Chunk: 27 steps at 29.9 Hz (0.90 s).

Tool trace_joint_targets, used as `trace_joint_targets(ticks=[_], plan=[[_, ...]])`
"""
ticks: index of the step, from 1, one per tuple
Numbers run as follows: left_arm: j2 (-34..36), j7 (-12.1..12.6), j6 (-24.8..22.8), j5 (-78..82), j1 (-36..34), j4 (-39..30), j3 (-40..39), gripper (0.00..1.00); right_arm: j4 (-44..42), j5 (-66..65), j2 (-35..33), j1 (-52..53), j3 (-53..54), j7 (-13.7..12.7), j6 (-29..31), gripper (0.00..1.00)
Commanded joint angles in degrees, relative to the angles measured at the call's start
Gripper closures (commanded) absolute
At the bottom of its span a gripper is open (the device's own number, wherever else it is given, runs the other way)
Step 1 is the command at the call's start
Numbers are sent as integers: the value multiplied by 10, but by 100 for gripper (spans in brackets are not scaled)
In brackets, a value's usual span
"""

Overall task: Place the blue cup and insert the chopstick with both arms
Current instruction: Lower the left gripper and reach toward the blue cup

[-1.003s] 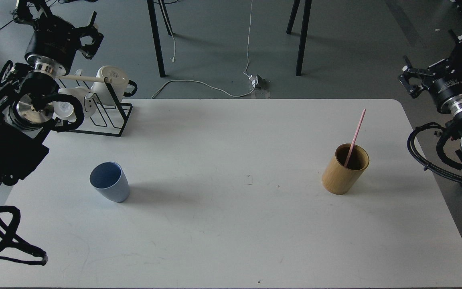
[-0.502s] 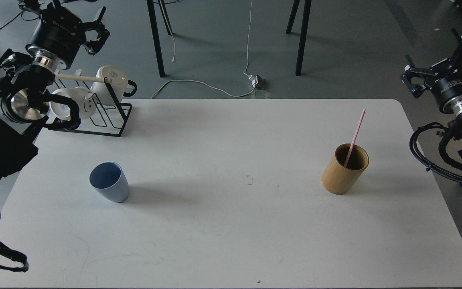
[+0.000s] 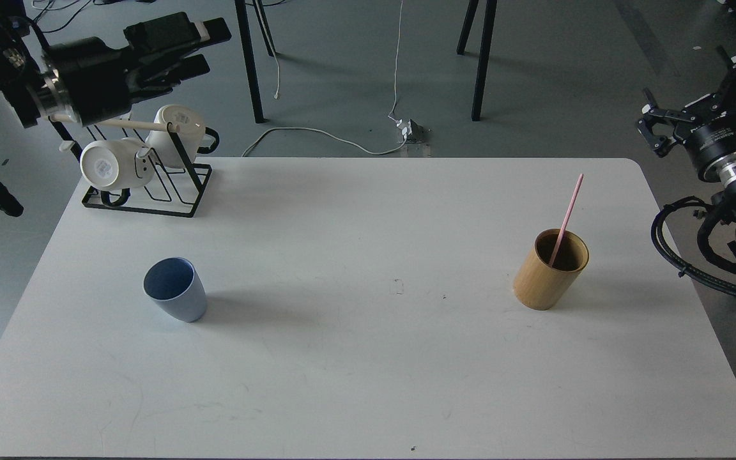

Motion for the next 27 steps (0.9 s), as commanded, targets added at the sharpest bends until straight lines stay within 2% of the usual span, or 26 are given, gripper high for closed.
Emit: trace_joint_targets(ticks=[1,5,10,14,22,27], plan=[[44,-24,4,120,5,-30,44,3,18,1,-11,-6,0,0,0,0],[90,-24,35,251,11,-66,93,5,18,0,-11,-7,2,0,0,0],[108,-27,89,351,21,-58,155,7,19,1,-11,-7,3,0,0,0],[99,-26,99,374,35,-33,181,14,19,1,-13,-9,4,0,0,0],[32,-22,151,410,91,65,203,36,19,1,-32,-11,4,0,0,0],[27,-20,157,411,104,73,203,50,18,1,-35,-12,4,1,0,0]])
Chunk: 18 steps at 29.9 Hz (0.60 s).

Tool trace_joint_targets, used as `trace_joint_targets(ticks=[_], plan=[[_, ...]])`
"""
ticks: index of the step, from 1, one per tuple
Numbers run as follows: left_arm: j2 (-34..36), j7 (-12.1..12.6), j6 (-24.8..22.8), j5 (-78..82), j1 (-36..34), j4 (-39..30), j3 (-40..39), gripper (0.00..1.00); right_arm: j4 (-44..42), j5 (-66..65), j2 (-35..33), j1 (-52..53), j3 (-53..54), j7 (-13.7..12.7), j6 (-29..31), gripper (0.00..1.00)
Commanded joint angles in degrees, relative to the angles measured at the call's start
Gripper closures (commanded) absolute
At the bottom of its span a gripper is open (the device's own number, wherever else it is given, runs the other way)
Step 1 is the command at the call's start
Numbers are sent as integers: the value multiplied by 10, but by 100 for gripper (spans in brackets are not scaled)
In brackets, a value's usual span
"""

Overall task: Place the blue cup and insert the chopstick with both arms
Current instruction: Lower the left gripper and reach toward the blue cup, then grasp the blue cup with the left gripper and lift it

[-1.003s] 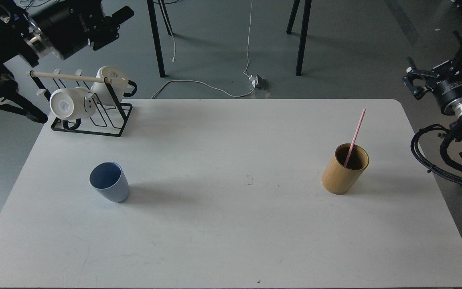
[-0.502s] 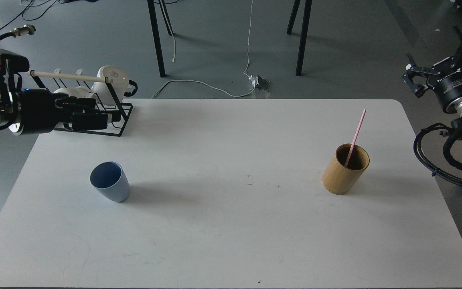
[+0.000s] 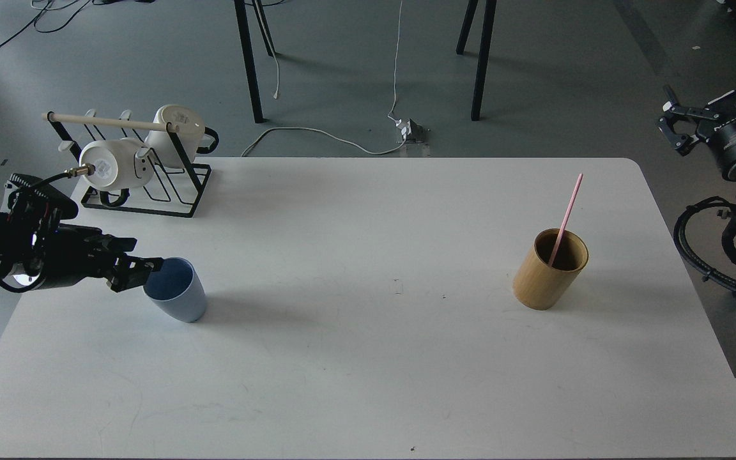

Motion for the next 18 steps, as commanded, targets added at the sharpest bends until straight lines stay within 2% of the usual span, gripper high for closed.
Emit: trace_joint_targets(ticks=[1,9,16,18], plan=[[-2,1,2,2,4,3,0,51,0,0,-1,0,1,1,0,0],[-22,2,0,3,4,3,0,56,1,0,-1,1,0,1,0,0],[-45,3,-1,3,4,19,0,73,0,0,-2,1,1,1,0,0],[-46,3,-3,3,4,21,1,82,0,0,-2,1,1,1,0,0]])
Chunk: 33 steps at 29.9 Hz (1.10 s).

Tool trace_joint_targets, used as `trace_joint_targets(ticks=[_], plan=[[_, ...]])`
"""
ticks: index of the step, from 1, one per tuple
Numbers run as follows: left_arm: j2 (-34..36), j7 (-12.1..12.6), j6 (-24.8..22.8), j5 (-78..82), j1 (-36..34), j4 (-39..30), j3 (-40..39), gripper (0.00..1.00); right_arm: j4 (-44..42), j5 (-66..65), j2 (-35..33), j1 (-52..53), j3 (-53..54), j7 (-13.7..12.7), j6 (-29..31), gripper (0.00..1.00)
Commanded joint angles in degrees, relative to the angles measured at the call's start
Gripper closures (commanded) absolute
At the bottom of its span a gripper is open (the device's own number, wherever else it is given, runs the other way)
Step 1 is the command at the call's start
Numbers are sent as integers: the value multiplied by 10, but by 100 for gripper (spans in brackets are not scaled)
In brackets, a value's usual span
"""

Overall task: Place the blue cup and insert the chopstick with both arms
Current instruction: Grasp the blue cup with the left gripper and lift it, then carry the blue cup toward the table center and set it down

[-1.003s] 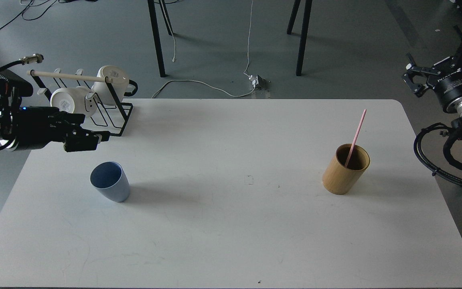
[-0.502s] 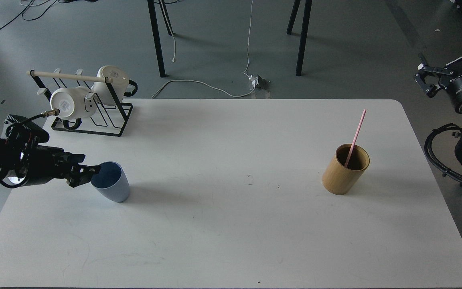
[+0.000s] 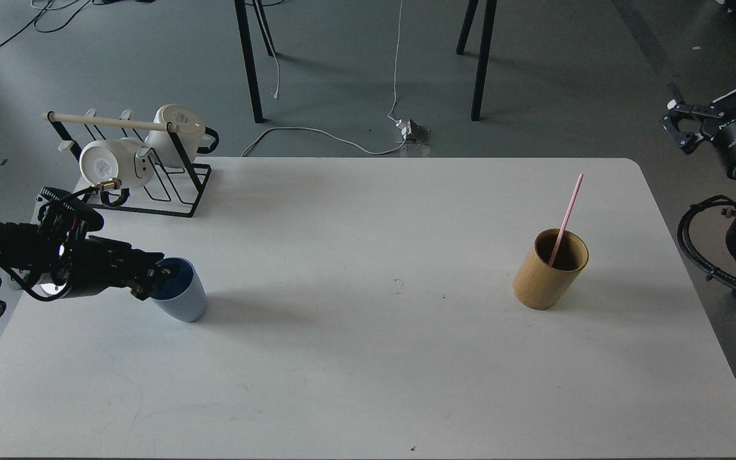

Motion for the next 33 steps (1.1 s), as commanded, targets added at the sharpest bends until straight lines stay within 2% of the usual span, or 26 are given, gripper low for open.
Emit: trace_joint_targets(ticks=[1,3,10,12,14,18,20,23,26,30,33], plan=[[-4,1,-2,-1,0,7,0,87,-1,0,0,0,0,0,0,0],[-4,0,-2,-1,0,8,1,93,-1,0,0,-1,0,0,0,0],[6,-7,-9,-1,-9,-3,-2,98,-1,-1,0,0,0,0,0,0],[8,-7,-26,-1,-33,-3,-4,98,-1,0,0,0,0,0,0,0],[2,-7,-63,-1,-81,-13,-4,98,-1,-1,-1,3,1,0,0,0],[-16,4,-136,0,-148,-76,-5,98,-1,-2,-15,24,2,0,0,0],[-52,27,-159,-1,-171,-100,-4,98,-3,-3,-23,53,-2,-1,0,0],[-123,60,-159,-1,-195,-105,-3,98,-2,-4,-37,83,-6,-1,0,0],[-184,81,-159,0,-197,-98,-1,98,-1,-4,-45,101,-7,-2,0,0],[-271,140,-159,4,-190,-88,0,98,-1,-5,-48,112,-8,-2,0,0],[-327,167,-159,4,-182,-65,4,97,3,-5,-46,112,-8,-2,0,0]])
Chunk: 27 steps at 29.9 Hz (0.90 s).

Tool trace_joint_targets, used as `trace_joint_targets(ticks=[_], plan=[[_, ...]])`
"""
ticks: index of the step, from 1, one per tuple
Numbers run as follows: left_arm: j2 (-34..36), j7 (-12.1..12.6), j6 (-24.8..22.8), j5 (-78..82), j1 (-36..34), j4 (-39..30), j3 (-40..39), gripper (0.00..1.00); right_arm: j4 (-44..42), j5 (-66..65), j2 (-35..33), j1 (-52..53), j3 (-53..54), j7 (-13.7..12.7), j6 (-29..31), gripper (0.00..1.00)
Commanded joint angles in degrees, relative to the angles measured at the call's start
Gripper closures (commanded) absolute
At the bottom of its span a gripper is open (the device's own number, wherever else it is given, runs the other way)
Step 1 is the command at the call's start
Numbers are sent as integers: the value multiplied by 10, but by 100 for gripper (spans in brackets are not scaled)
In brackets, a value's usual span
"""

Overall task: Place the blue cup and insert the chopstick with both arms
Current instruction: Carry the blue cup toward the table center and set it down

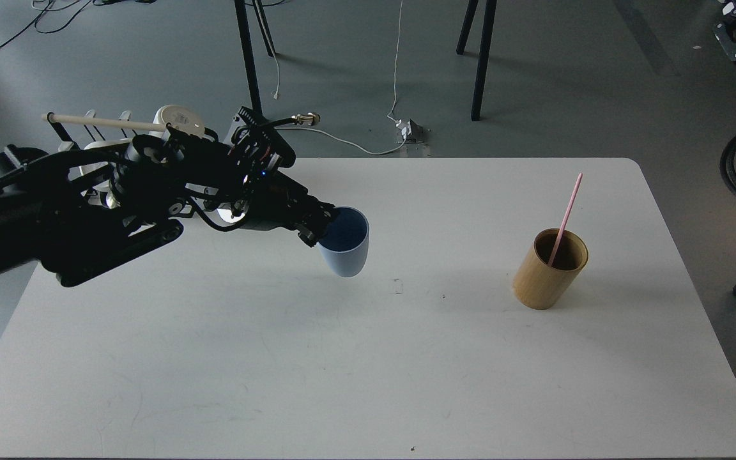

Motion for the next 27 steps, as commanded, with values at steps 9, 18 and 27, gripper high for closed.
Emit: trace_joint_targets(ticks=[9,18,27], plan=[[-114,33,0,1,25,88,37,96,4,1,2,-19,2,1,0,0],[-114,32,0,25,48,96,36,95,11,1,1,-38,2,1,0,0],[-106,34,0,24,70,88,11,47,31,1,-6,-63,4,1,0,0]])
